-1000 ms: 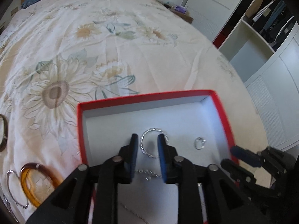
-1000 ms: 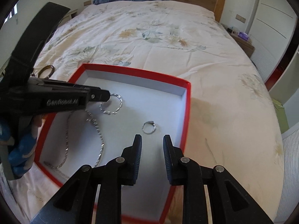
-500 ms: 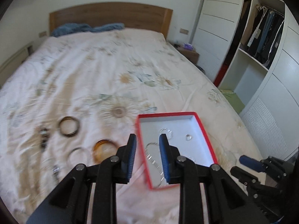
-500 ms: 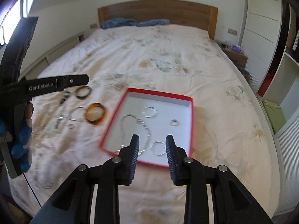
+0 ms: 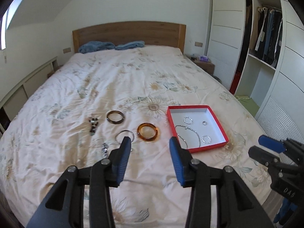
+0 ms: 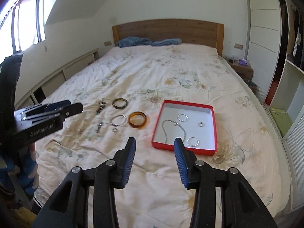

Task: Organize jewelry
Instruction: 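Move both tools back toward the silver watch and small ring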

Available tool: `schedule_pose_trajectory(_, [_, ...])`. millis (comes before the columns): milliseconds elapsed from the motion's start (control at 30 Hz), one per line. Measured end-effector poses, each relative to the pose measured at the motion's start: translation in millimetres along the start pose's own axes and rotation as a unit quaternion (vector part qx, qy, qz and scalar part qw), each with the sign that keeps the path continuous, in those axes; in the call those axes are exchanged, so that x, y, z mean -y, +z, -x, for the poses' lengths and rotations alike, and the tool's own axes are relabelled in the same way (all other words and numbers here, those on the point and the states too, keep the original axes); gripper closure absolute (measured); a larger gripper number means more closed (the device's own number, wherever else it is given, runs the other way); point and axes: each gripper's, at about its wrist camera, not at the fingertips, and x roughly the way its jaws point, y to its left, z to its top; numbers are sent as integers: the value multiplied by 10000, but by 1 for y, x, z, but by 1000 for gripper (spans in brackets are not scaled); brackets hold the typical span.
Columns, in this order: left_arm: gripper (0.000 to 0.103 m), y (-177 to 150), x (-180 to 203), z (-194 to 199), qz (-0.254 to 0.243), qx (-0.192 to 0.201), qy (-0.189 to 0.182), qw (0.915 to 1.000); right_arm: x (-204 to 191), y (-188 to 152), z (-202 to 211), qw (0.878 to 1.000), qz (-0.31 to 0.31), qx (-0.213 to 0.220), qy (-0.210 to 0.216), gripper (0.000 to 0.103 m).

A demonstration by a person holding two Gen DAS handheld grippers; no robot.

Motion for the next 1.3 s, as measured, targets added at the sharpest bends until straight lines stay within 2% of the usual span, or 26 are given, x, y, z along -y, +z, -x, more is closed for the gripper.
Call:
schedule_pose_trajectory(233, [62,-22,-12,49,26,296,69,9995,-36,-8,26,9997,111,196,117,54])
schedule_pose_trajectory(400, [57,-34,-20,77,85,481,90,9988,-60,-11,42,9990,250,307,208,53])
schedule_pose_trajectory(733, [57,-42,-31,97,136,659,205,9975,-86,-13,46,9973,467,380,427,53])
schedule_pose_trajectory(1000, [57,-48,-53,65,228,239,489,9983,-78,-13,22,9977,355,228,530,53])
schedule_pose_trajectory(1167, [57,-59,-91,23,463,-107,640,9968,-68,-14,-17,9977,247,-28,627,53])
schedule_pose_trajectory(1300, [57,-69,-124,-21,678,-487,594,9947,-64,-15,-61,9967,149,-241,761,53])
